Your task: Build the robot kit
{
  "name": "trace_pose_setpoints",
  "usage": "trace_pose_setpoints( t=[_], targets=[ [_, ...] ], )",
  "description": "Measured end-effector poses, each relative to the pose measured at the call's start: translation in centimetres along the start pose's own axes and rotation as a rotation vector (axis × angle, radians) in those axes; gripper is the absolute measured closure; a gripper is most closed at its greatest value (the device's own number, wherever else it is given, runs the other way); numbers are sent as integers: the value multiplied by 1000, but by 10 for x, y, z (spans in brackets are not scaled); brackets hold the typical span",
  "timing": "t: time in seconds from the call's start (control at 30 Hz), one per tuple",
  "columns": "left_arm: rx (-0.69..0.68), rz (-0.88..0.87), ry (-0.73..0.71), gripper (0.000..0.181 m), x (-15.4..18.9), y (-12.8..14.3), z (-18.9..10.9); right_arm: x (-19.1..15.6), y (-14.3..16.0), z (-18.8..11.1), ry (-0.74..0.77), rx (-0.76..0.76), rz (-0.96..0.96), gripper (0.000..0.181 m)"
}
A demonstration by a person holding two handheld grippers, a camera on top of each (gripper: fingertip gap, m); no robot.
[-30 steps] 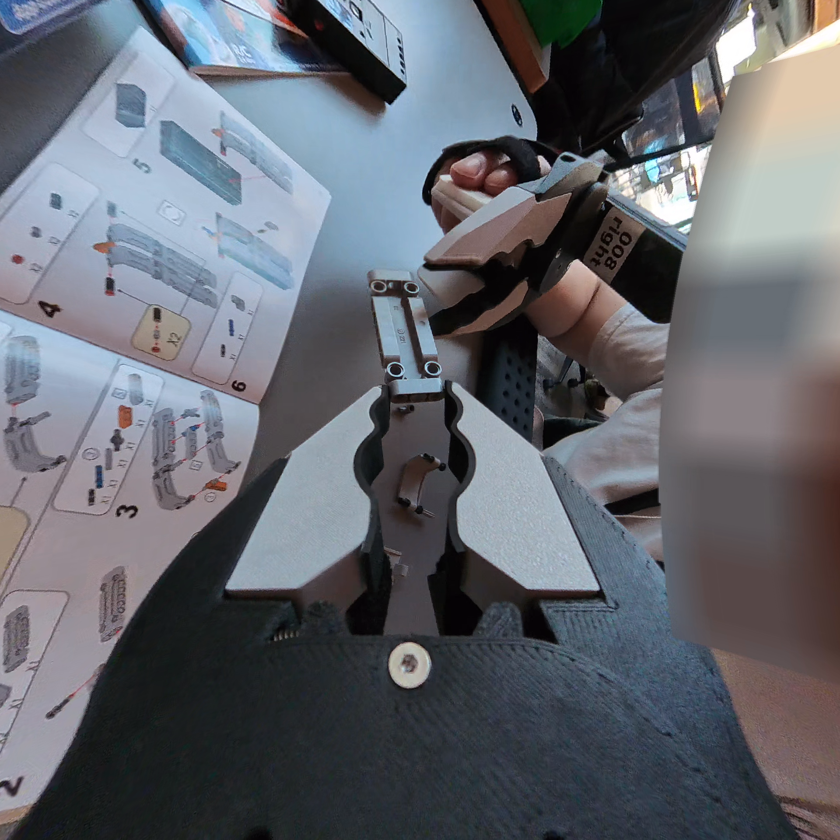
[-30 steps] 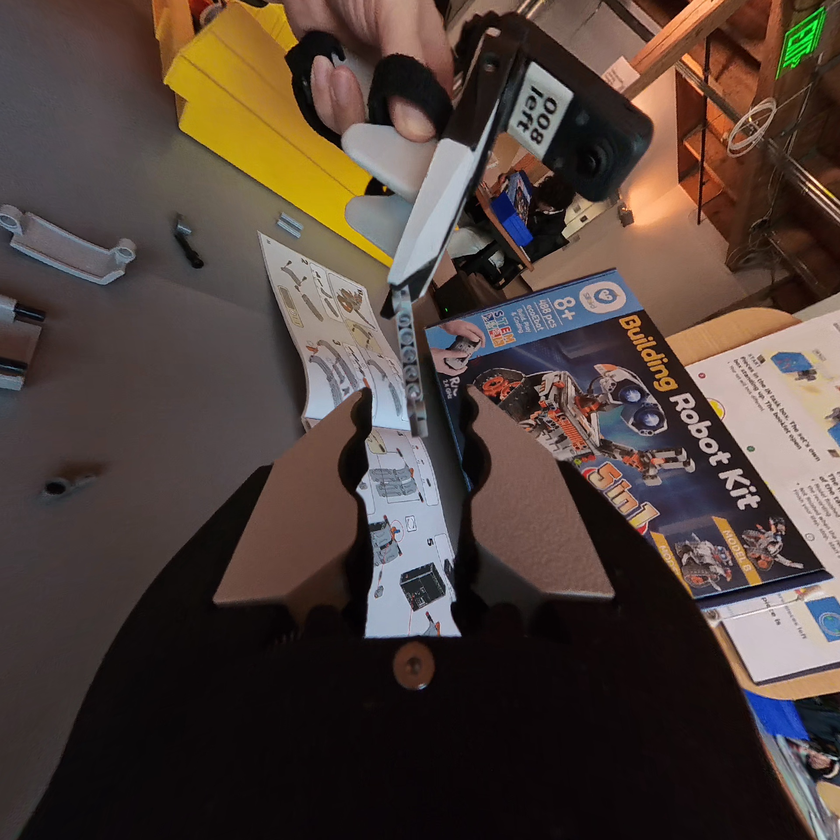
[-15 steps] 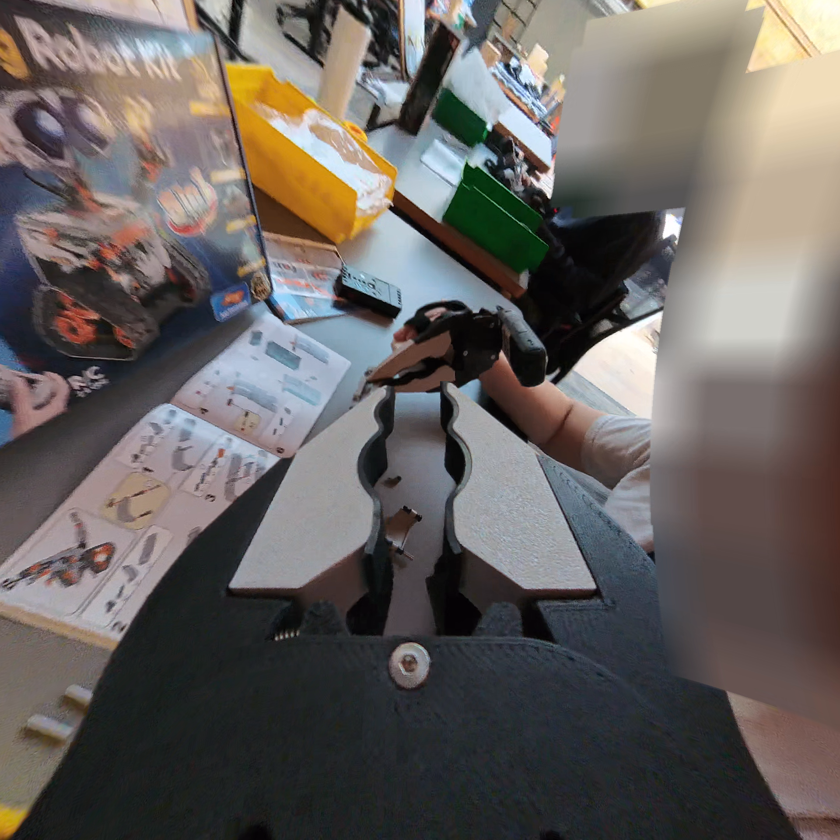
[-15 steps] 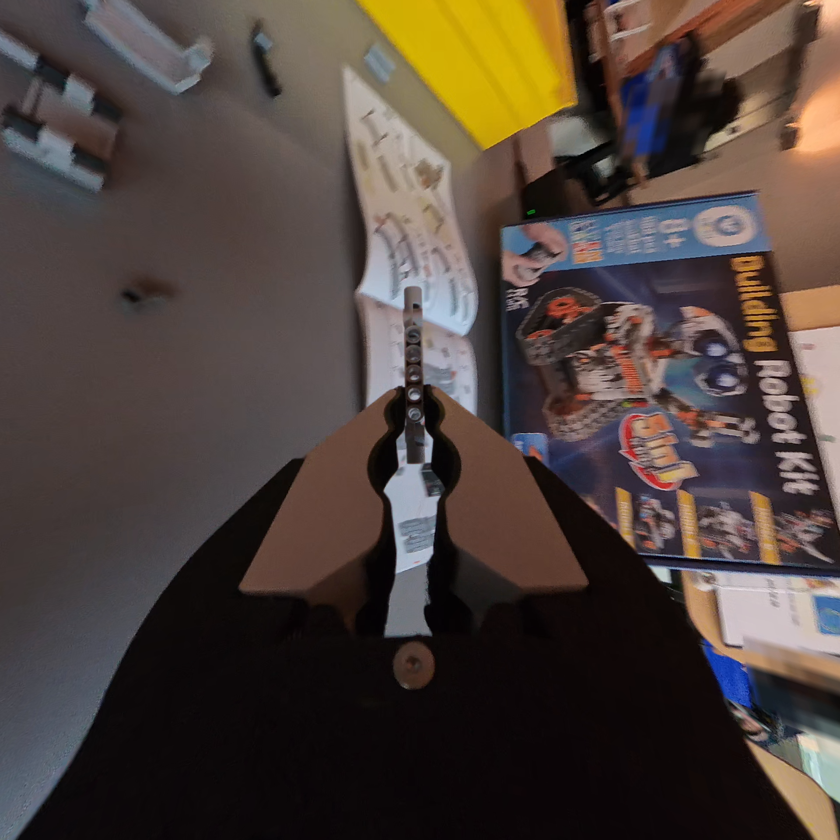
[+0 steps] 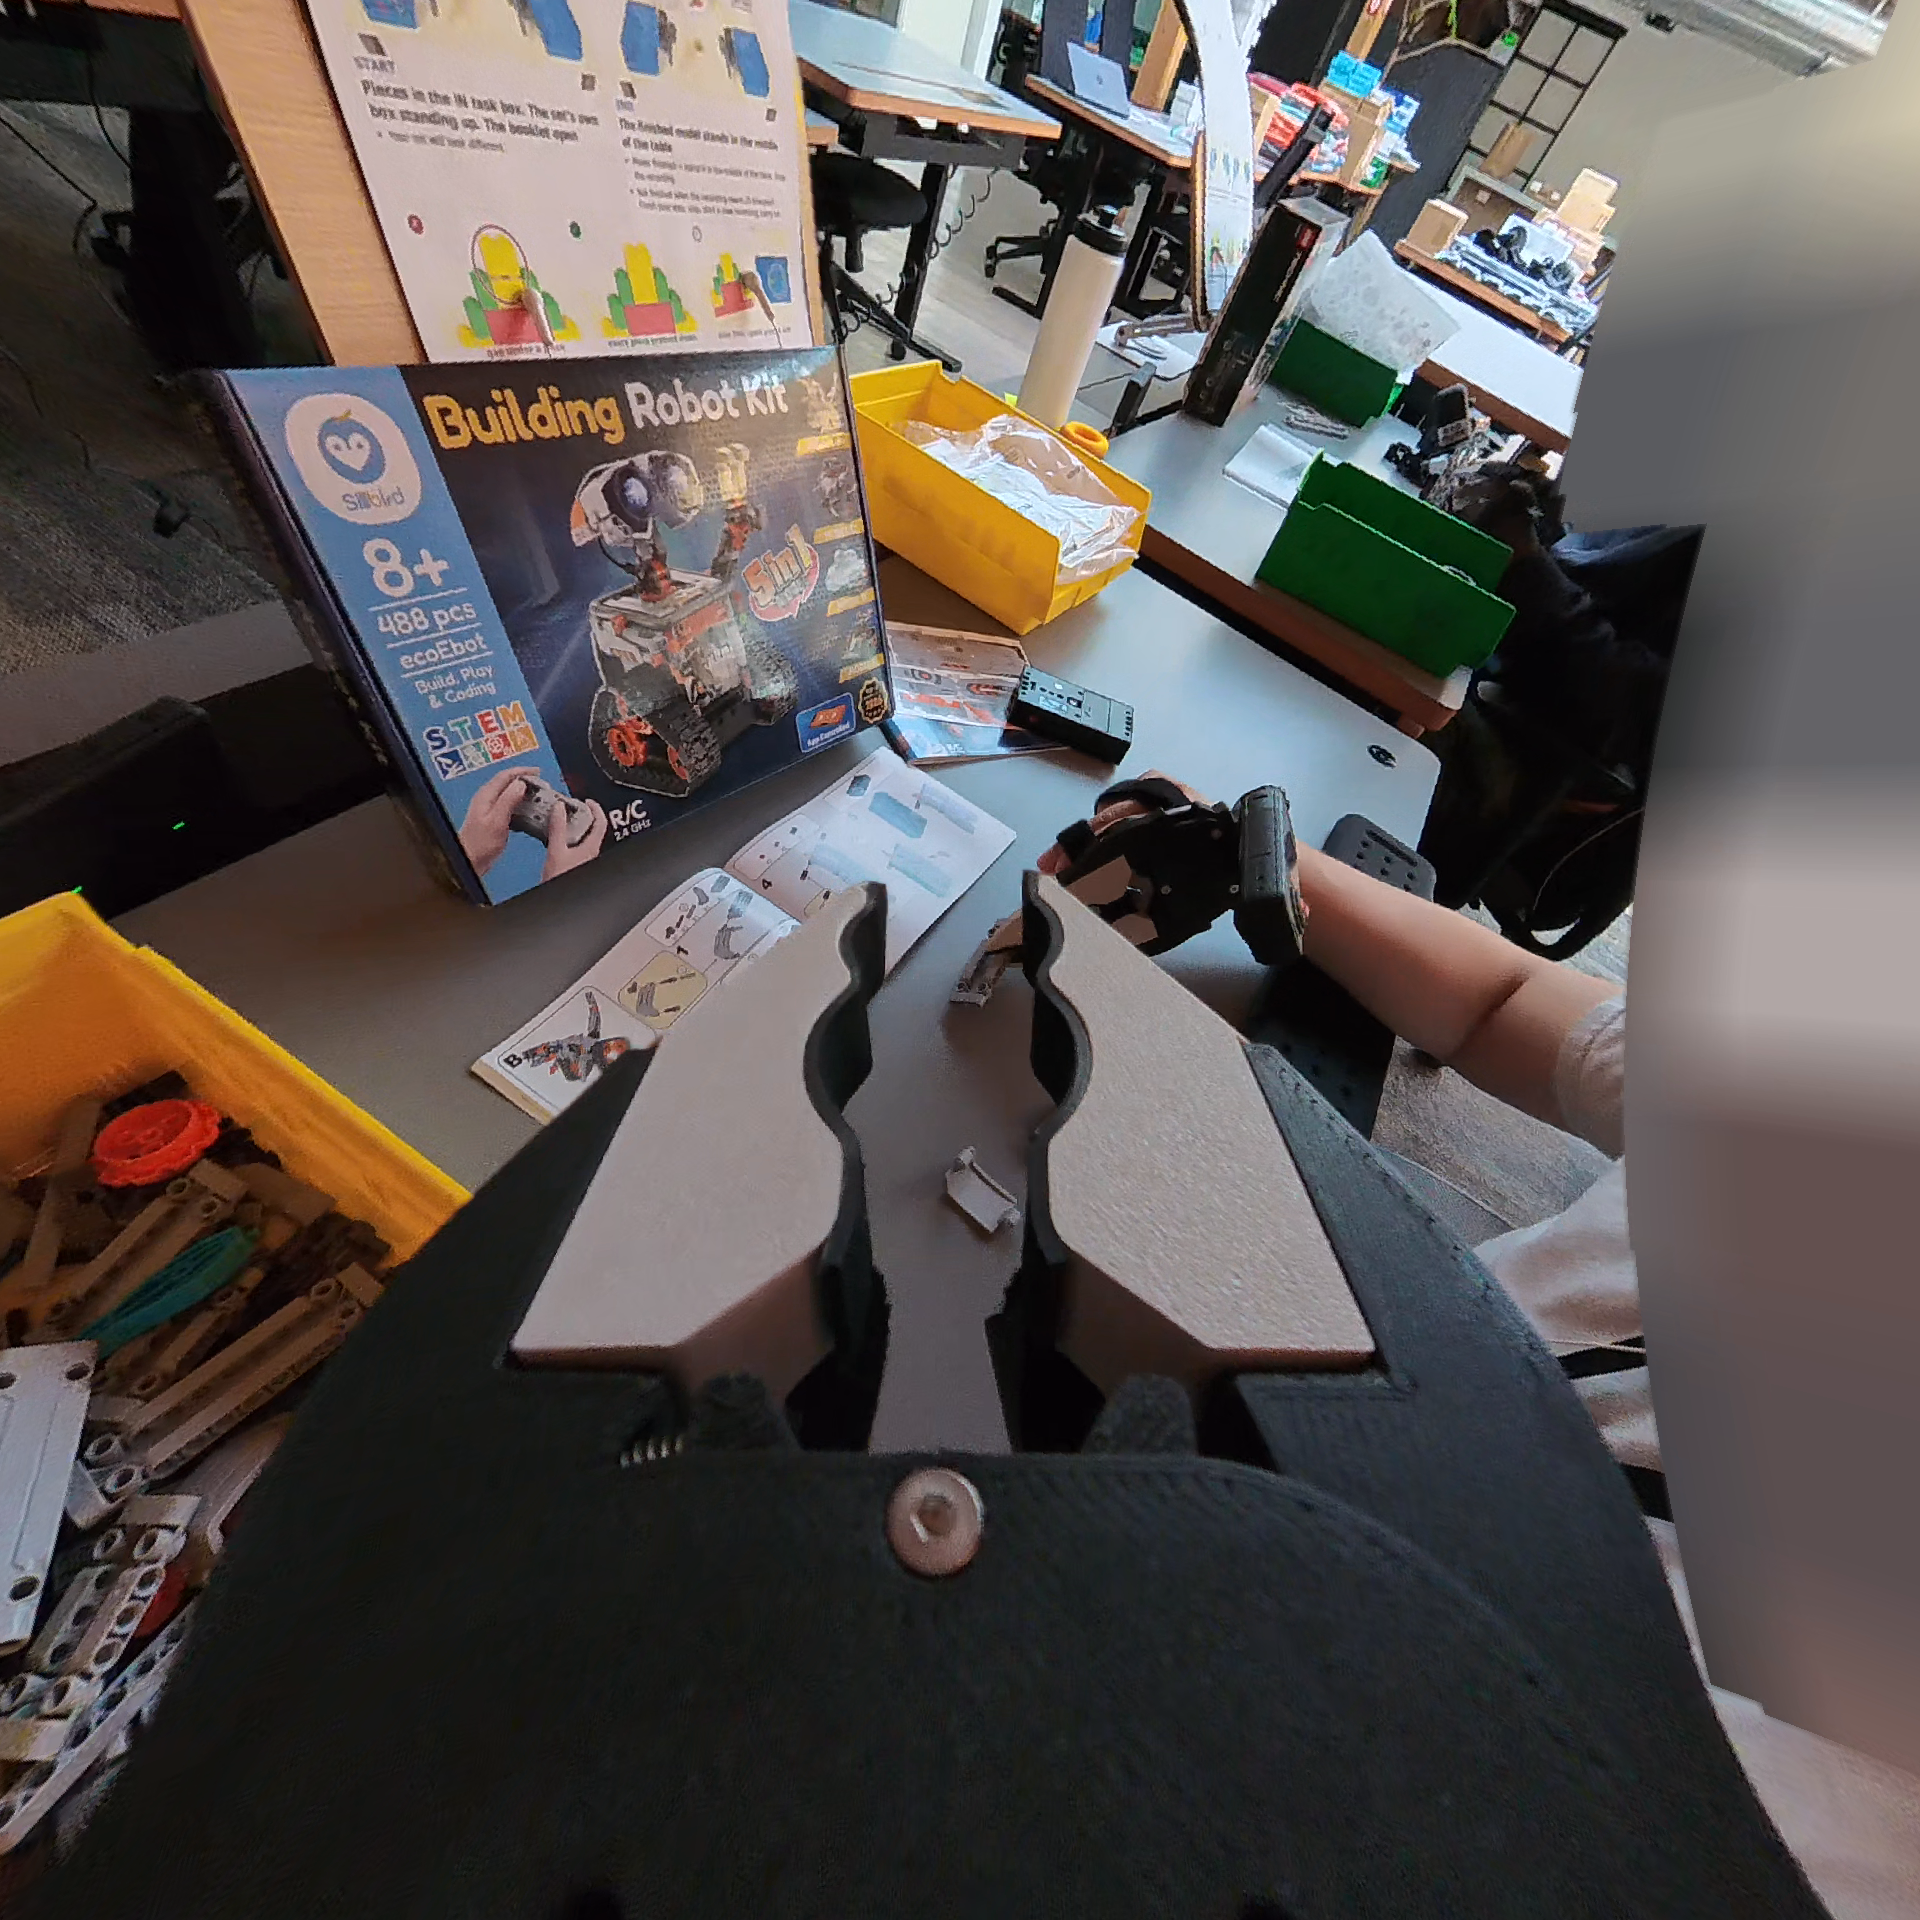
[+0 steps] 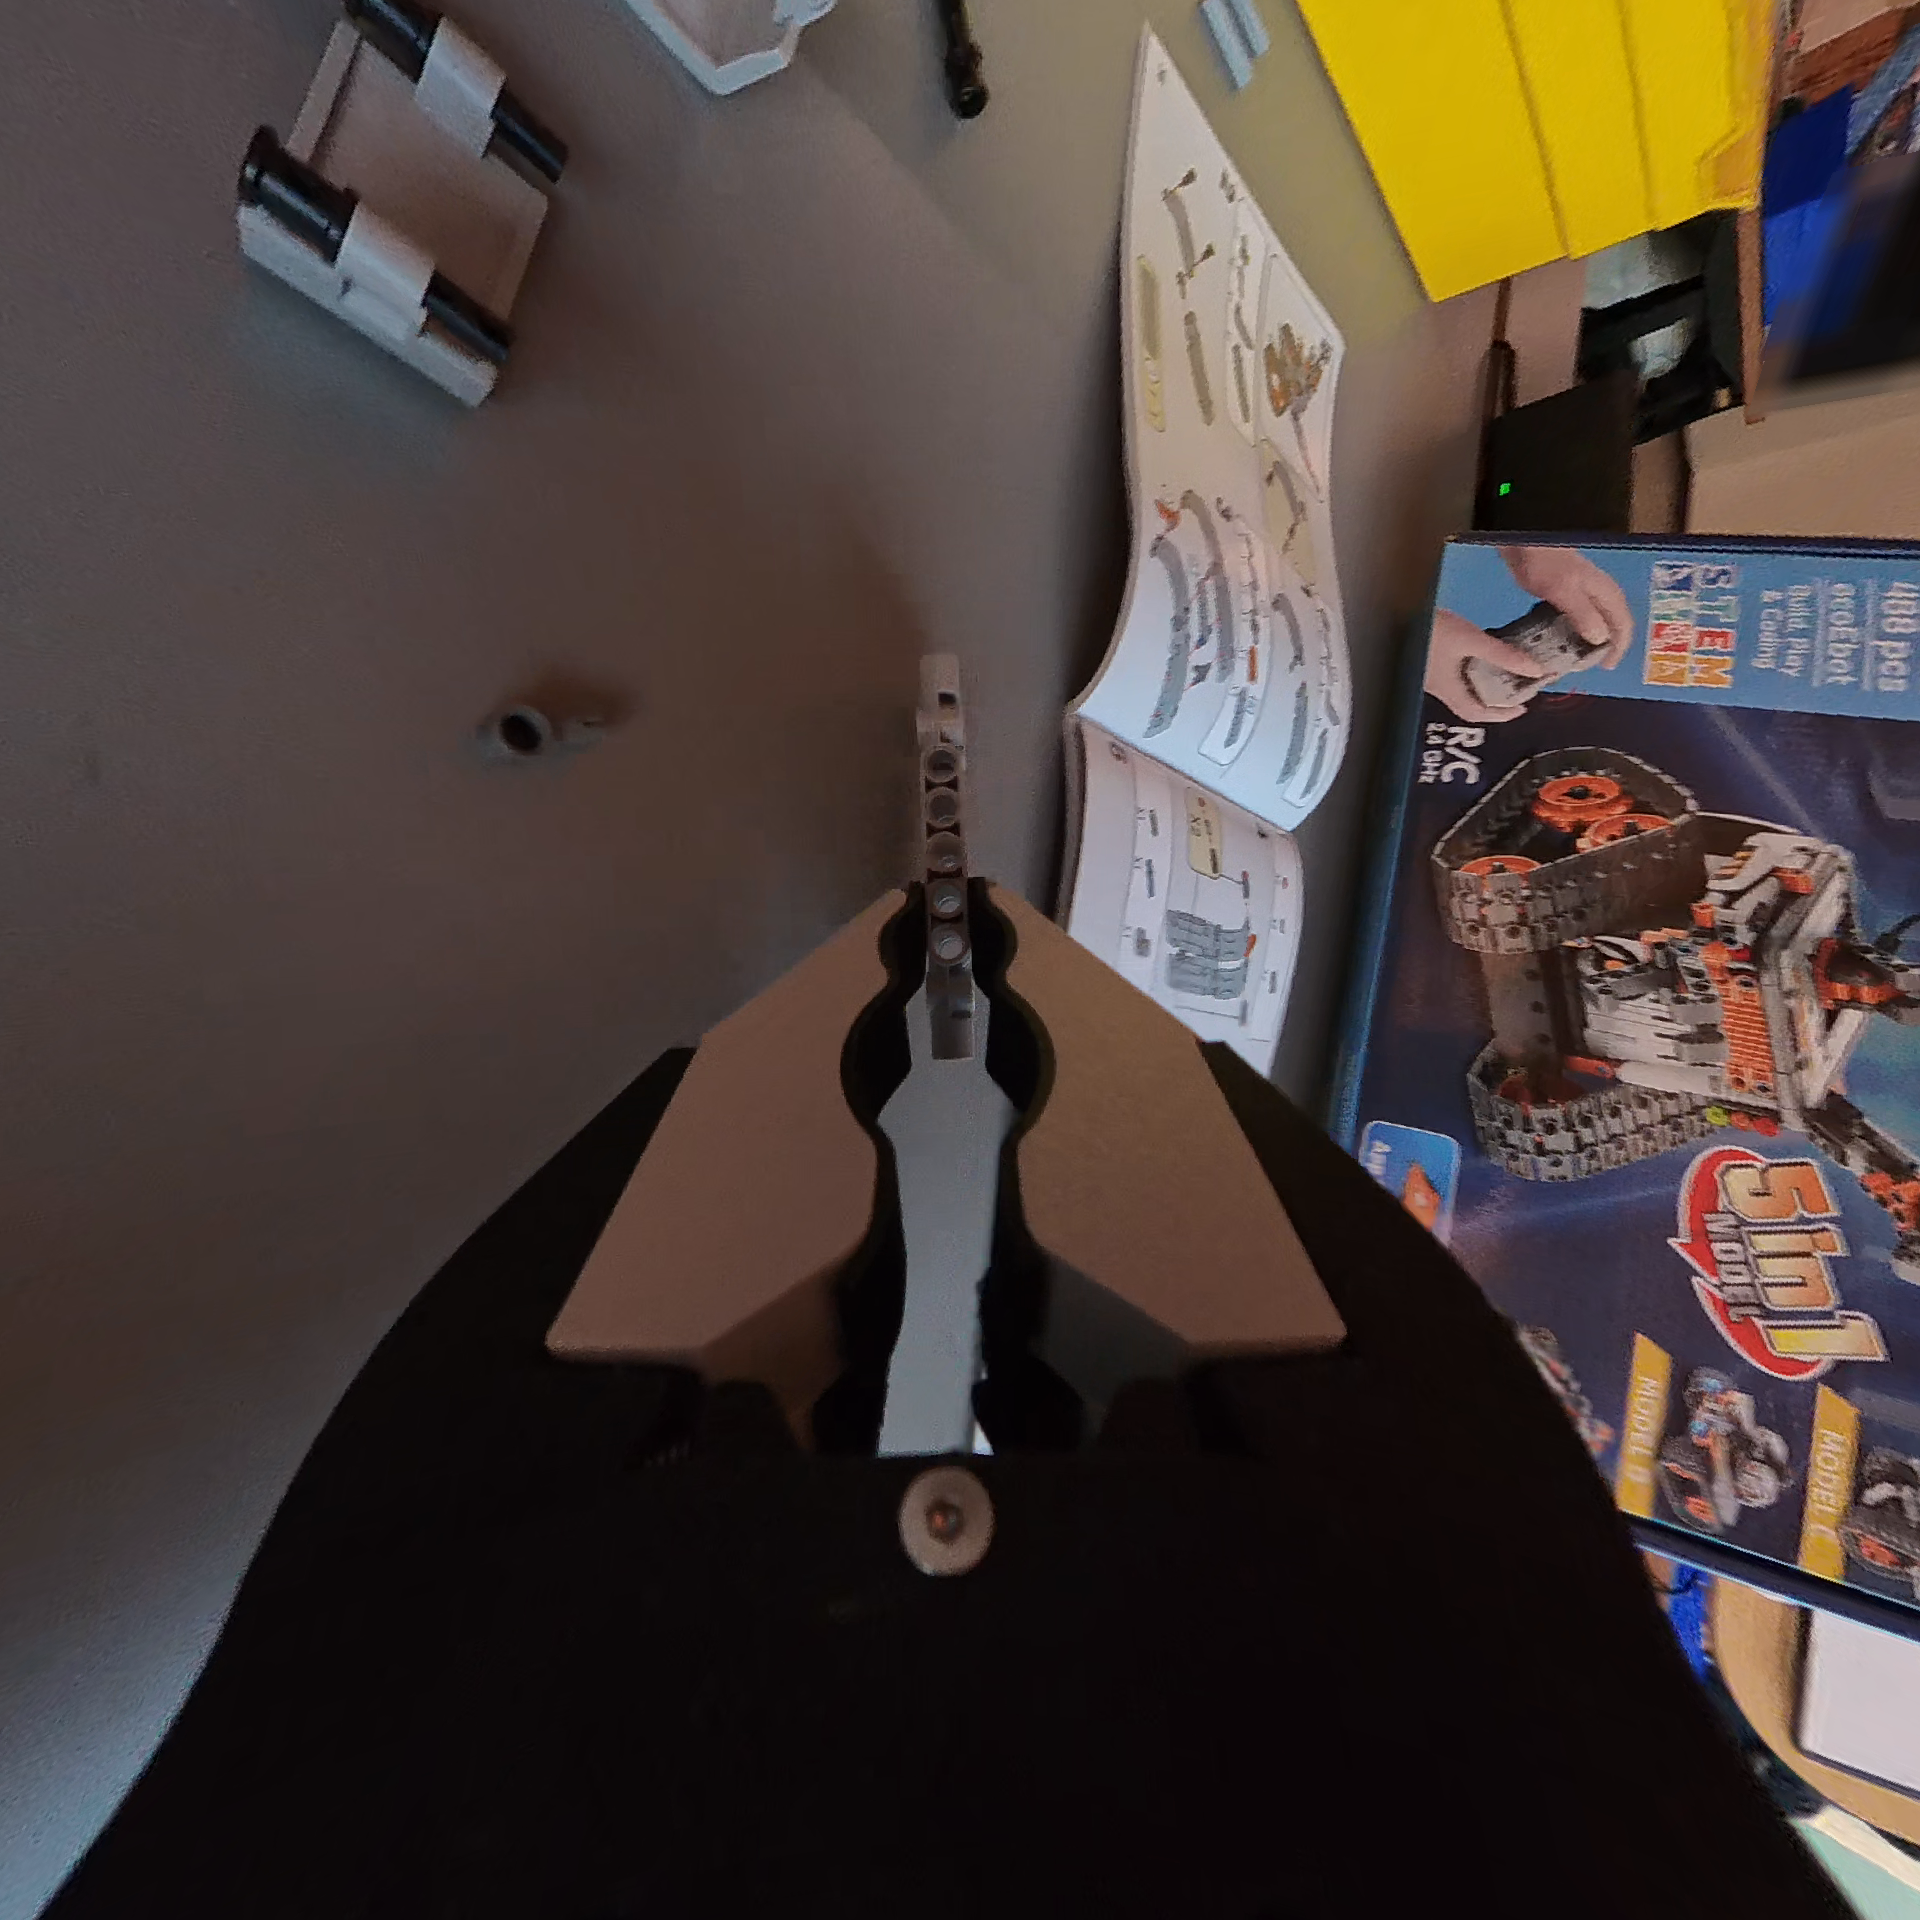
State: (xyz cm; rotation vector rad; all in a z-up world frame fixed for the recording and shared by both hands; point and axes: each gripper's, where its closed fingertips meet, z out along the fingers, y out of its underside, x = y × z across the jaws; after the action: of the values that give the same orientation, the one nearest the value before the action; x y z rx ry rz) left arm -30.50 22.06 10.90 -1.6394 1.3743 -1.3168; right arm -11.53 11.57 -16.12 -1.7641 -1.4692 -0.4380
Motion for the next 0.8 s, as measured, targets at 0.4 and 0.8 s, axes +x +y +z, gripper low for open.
trace_pose_setpoints(
  t=[0.4,0.8],
  targets=[
    [74,-98,-257,152,-58,14,-85,8,-8,-40,-64,263,468,162],
    [244,-28,-237,157,-43,-11,-106,-2,-82,-52,-408,524,813,163]
  ],
)
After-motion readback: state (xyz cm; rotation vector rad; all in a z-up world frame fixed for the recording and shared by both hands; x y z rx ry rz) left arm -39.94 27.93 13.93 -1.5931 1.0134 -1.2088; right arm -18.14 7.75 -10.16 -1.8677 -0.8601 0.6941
